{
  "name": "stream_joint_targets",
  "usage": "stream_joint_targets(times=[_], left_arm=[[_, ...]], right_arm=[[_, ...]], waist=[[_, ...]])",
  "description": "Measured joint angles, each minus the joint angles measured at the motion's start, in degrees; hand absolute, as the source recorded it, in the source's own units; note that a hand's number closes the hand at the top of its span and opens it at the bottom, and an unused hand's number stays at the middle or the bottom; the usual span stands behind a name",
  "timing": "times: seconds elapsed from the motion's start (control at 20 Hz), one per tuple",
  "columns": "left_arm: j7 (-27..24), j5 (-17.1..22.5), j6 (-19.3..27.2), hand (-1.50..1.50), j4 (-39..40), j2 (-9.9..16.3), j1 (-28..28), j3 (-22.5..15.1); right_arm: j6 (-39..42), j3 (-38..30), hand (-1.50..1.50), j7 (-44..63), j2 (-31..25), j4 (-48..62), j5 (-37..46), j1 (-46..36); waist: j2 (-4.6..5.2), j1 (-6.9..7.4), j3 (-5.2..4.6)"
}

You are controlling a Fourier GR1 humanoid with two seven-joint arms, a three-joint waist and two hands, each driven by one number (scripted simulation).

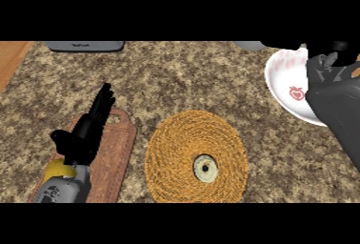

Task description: Pick the croissant from the placemat and place it in the bowl

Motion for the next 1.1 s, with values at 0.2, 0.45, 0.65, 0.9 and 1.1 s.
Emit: stream_joint_targets(times=[0.2, 0.45, 0.65, 0.9, 1.1], left_arm=[[-0.2, 0.3, -0.7, 0.00, 0.1, 0.1, 0.0, 0.7], [-0.5, -0.9, -0.3, 0.00, 1.2, -1.0, -0.3, 0.5], [-0.4, -1.3, -0.2, 0.00, 1.0, -1.5, -0.2, 0.6], [0.4, -1.2, -0.9, 0.00, 0.4, -1.5, -0.9, 1.3], [0.0, -1.7, -1.1, 0.00, 1.3, -1.8, -1.2, 1.4]], right_arm=[[3.3, -1.4, 1.50, -4.0, -2.6, 5.9, 0.9, 0.1], [0.9, -4.5, 1.50, -10.5, -2.7, 13.4, 2.8, 3.4], [-1.6, -7.5, 1.50, -18.2, -3.6, 21.0, 3.3, 5.9], [-4.7, -11.2, 1.50, -26.4, -2.5, 30.5, 3.2, 7.5], [-2.7, -15.8, -1.50, -33.3, -2.8, 35.7, -1.9, 9.2]], waist=[[0.05, 0.17, 0.00], [0.08, 0.12, 0.03], [0.16, 0.30, 0.05], [0.18, 0.41, 0.06], [0.25, 0.36, 0.09]])
